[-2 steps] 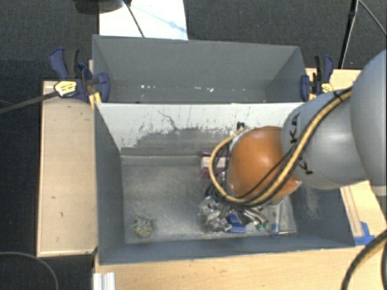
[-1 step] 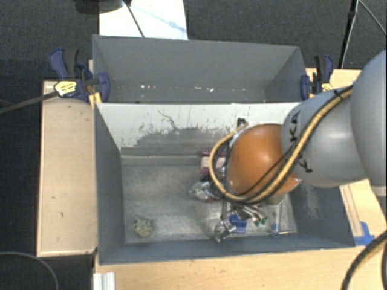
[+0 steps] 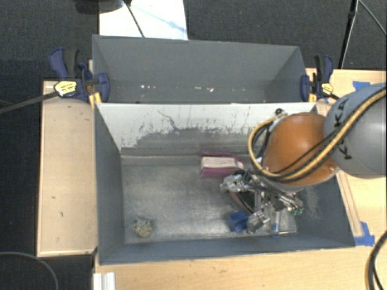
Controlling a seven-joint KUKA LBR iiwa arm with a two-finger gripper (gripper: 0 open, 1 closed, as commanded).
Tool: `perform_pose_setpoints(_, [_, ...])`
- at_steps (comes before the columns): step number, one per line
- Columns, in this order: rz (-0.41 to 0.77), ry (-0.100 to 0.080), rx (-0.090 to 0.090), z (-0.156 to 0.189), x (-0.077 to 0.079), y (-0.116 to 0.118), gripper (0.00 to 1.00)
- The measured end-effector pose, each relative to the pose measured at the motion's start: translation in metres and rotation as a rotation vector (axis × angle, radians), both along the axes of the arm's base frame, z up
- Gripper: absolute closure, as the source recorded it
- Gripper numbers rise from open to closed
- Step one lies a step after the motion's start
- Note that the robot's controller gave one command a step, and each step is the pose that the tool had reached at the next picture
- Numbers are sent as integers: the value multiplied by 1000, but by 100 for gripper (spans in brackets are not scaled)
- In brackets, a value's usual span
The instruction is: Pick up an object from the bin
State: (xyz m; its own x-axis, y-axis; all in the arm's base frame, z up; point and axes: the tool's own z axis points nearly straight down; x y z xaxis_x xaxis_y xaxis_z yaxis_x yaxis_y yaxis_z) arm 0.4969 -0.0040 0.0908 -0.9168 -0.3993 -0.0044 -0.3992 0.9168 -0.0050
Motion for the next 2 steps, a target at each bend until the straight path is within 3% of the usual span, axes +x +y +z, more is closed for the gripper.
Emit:
perform_pose_setpoints(1, [2, 4, 4, -1, -1, 6, 100])
perform_pose_setpoints(2, [15, -5, 2, 119, -1, -15, 100])
